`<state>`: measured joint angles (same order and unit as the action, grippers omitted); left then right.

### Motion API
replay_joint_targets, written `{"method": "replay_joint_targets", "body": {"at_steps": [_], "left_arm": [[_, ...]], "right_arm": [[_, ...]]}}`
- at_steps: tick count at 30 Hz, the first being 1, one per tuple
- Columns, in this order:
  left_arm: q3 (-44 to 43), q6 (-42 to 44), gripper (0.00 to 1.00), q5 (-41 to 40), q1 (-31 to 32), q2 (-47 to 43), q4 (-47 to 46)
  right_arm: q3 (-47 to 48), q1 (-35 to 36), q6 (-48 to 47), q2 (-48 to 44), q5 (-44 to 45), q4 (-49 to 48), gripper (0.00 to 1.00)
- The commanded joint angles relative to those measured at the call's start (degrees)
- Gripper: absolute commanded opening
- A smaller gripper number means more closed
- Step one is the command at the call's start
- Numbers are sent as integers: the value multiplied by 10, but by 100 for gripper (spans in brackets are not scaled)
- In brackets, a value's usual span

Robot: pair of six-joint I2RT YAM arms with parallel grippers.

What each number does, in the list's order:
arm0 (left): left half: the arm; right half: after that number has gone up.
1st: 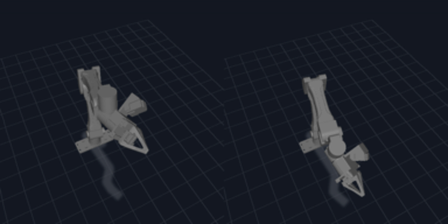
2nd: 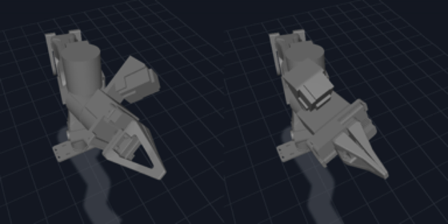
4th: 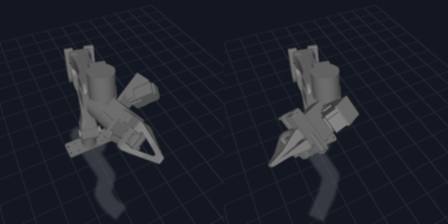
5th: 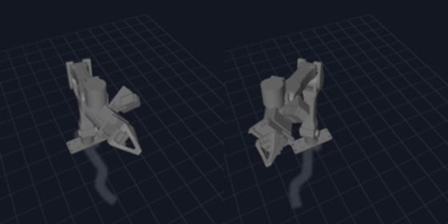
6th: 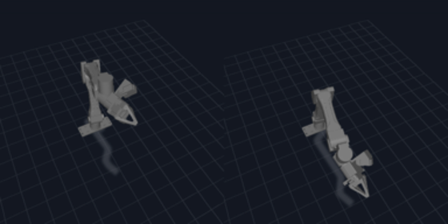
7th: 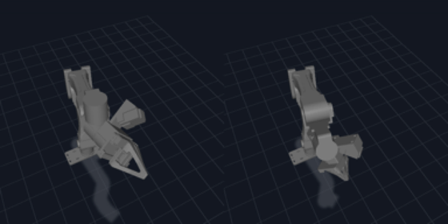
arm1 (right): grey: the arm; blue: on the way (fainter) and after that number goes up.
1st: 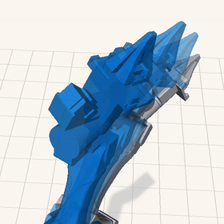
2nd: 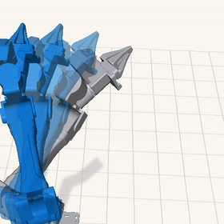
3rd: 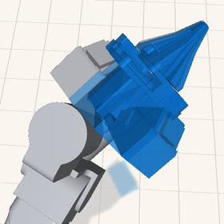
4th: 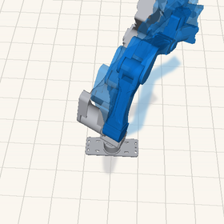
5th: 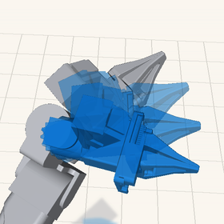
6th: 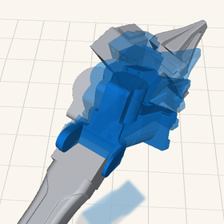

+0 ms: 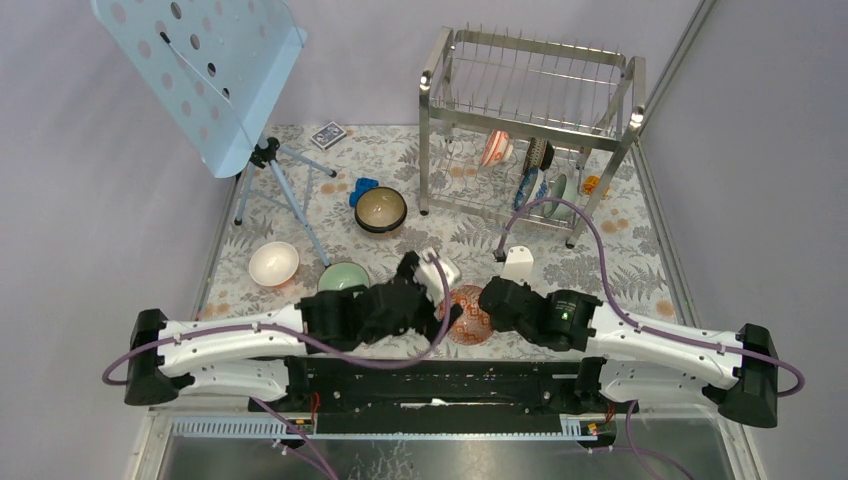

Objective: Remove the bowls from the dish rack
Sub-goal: Place the bowl at the center of the board.

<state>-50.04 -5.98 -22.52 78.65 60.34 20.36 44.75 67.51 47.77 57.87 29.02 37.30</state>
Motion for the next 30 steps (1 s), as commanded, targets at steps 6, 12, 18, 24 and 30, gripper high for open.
{"method": "replay_joint_targets", "body": {"at_steps": [6,12,18,24,30], "left_arm": [[-8,-511,99,63,-150,21,-9],[8,-617,99,22,-150,38,20],[-8,-584,87,15,-148,72,55],[2,-568,64,-1,-144,93,79],[8,-543,54,12,-140,109,58]], "right_arm": [[-17,1,87,-25,74,-43,0],[-5,0,123,5,90,-51,0],[12,1,160,58,83,-49,0],[15,-3,164,78,64,-79,0],[10,-23,159,90,15,-110,0]]}}
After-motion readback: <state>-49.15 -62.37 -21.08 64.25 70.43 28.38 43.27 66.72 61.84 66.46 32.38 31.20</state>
